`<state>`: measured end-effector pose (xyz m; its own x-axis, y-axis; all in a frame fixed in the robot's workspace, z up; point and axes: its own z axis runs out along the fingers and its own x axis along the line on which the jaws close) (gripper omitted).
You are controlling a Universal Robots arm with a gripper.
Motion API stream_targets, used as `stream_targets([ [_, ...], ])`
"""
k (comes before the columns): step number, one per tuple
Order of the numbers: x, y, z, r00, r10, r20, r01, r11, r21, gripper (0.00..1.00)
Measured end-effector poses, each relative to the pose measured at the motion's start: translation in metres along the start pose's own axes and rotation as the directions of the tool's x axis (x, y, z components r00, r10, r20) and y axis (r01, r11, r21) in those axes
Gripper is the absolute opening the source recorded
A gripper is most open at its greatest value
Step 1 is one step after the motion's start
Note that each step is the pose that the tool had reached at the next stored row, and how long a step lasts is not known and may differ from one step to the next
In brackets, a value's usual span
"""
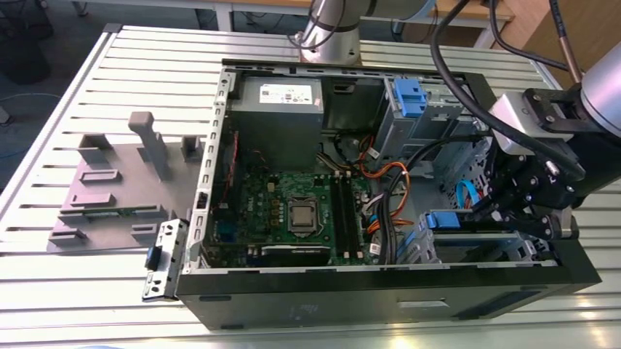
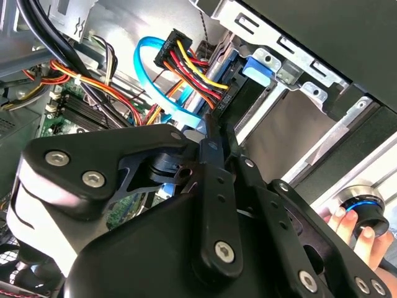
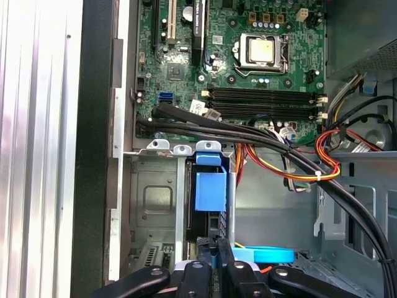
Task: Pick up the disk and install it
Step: 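Insert the first disk wire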
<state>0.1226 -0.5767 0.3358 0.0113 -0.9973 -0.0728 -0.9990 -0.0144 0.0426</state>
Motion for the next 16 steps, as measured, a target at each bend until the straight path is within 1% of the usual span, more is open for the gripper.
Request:
stream_targets([
  [3,-0.0001,0.0,0.0002,1.0,0.0,0.0004,0.0,1.0,0.0,0.16],
  [5,-0.0003,0.0,0.0002,1.0,0.0,0.0023,0.0,1.0,0.0,0.16],
  [7,-0.0004,0.0,0.0001,0.9999,0.0,0.0101,0.0,1.0,0.0001,0.16],
  [12,-0.0003,-0.0001,0.0002,0.9997,-0.001,0.026,0.001,1.0,0.0003,0.16],
  [16,-0.0003,-0.0001,0.0007,0.9996,-0.001,0.027,0.001,1.0,0.0003,0.16],
])
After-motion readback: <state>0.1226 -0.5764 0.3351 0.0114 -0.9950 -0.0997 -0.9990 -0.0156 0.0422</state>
